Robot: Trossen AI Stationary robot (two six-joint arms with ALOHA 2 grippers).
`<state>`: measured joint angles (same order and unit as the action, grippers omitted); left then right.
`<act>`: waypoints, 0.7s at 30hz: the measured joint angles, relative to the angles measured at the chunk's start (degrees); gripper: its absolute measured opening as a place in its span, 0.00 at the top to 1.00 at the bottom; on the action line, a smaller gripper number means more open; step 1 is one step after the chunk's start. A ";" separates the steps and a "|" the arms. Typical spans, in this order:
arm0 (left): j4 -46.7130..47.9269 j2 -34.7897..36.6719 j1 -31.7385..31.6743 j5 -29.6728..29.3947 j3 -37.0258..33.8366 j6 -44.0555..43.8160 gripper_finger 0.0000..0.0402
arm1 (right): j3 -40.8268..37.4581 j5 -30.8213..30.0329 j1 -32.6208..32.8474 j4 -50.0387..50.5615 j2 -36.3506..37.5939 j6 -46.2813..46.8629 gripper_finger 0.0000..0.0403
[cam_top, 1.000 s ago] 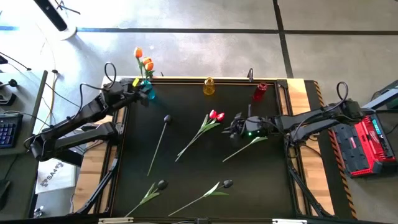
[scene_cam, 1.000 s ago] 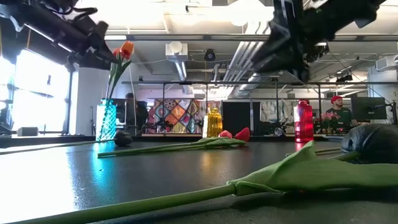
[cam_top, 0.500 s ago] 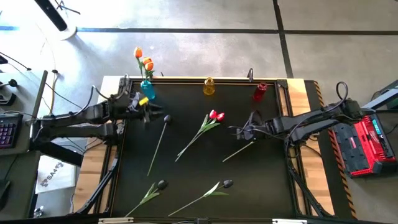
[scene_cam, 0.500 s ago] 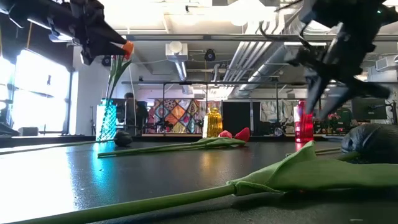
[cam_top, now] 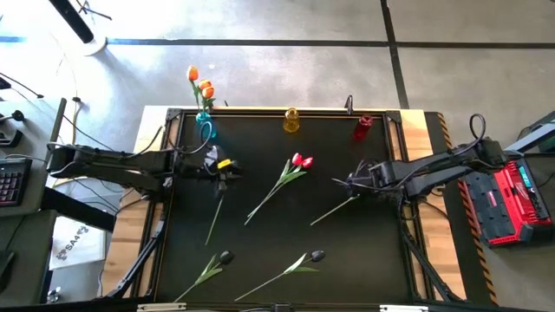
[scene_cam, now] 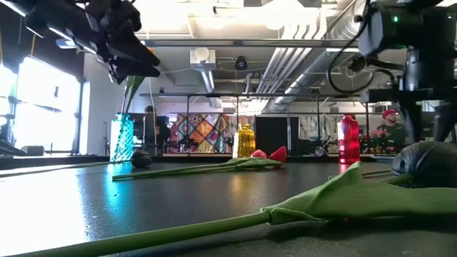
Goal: Sort flowers into vase by color
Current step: Put the right red flower into the red vase
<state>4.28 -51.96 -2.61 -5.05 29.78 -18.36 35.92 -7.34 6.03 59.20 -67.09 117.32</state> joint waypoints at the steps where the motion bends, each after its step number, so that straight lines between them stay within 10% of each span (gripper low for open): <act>1: -1.06 -0.77 0.00 -0.02 0.00 0.43 0.66 | 0.00 -0.13 -0.55 1.66 0.00 0.43 0.73; 21: -5.12 -3.27 -1.99 -0.08 0.00 2.07 0.66 | -6.81 -1.41 -12.57 -6.83 -0.04 -4.86 0.83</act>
<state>-0.84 -55.22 -4.60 -5.13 29.78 -16.29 29.11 -8.75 -6.55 52.37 -67.13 112.46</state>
